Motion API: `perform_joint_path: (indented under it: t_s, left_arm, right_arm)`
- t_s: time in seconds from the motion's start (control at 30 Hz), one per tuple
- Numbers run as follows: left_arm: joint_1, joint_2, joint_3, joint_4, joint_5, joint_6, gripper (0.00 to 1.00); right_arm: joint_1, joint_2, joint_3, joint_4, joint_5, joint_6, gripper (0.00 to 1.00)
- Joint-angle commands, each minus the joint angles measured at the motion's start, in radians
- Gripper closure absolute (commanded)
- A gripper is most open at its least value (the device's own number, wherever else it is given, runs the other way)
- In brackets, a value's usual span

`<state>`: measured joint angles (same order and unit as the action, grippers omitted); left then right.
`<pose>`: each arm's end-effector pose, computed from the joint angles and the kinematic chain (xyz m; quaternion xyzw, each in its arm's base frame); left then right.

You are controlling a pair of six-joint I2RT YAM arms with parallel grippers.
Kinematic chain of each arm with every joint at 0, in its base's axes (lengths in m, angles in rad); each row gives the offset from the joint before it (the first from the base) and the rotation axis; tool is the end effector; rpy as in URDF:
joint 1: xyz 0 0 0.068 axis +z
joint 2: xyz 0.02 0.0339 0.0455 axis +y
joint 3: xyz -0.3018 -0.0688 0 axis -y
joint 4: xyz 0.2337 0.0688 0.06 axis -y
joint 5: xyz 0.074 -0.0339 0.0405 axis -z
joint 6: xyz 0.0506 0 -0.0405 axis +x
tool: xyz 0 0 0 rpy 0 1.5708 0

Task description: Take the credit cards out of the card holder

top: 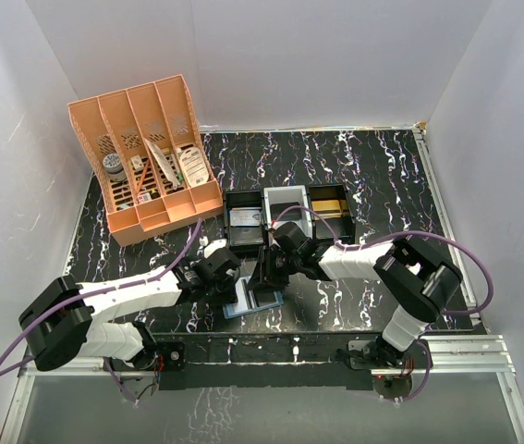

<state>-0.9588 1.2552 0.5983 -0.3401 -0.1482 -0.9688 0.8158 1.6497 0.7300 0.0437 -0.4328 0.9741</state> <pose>0.1298 -0.1720 0.2010 -0.0257 0.9564 -0.1913 0.2193 0.1969 0.2403 0.1727 -0.0003 0.9212 0.3857 0.0505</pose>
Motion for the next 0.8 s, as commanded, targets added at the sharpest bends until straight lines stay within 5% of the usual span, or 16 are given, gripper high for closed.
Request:
perform_joint_path:
  t_s: [0.0, 0.77]
  left_arm:
    - [-0.002, -0.006, 0.0, -0.042, -0.029, 0.013, 0.73]
    - [-0.004, -0.034, -0.043, -0.007, -0.009, 0.023, 0.78]
  right_arm:
    - [0.009, 0.011, 0.04, -0.02, 0.038, -0.021, 0.69]
    - [0.016, 0.046, -0.022, 0.171, -0.042, 0.06, 0.78]
